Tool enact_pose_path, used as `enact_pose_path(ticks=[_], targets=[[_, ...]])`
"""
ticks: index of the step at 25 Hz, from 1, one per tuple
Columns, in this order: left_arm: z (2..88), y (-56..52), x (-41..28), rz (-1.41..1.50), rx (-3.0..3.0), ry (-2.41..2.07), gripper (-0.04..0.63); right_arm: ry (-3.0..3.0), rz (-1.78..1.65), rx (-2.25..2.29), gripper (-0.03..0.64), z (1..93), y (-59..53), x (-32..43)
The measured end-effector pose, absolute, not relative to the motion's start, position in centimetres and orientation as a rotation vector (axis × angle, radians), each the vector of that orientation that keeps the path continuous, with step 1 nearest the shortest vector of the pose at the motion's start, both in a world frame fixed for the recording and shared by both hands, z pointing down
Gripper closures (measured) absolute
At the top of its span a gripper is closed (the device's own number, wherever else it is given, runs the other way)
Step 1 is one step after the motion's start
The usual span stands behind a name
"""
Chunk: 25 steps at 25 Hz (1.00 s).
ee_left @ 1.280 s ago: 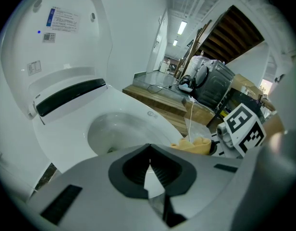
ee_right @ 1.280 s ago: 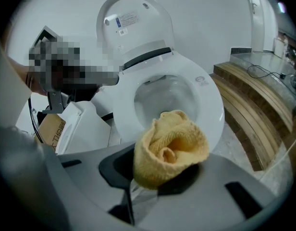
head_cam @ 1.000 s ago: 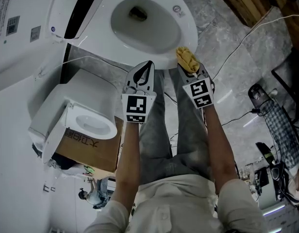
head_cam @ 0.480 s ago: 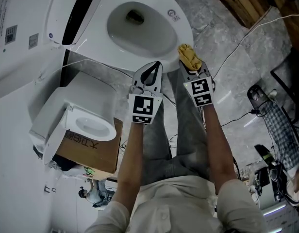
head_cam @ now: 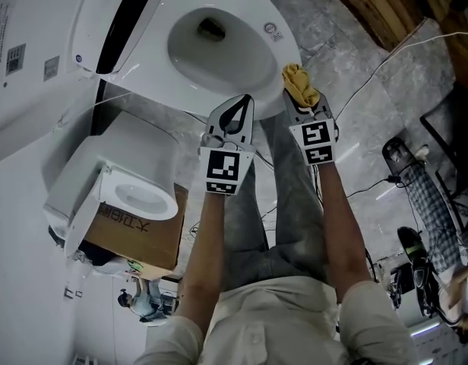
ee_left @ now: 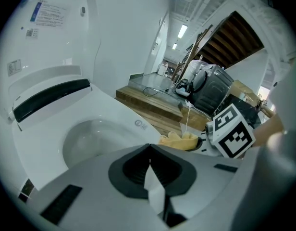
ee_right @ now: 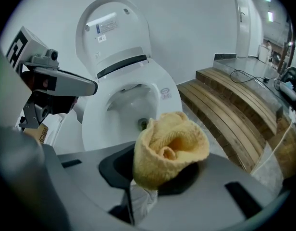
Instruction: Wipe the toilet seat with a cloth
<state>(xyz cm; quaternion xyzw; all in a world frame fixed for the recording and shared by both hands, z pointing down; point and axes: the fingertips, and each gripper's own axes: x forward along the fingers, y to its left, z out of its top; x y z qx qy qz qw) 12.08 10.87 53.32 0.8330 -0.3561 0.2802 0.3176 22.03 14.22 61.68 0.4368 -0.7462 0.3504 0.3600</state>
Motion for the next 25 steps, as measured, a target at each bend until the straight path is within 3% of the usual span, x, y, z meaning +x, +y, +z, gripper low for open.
enact_pose_path(ticks=[25], targets=[[53.2, 4.7, 11.3, 0.634, 2.133, -1.013, 0.581, -1.903, 0.83, 1.119, 0.526, 61.7, 5.9, 21.5]])
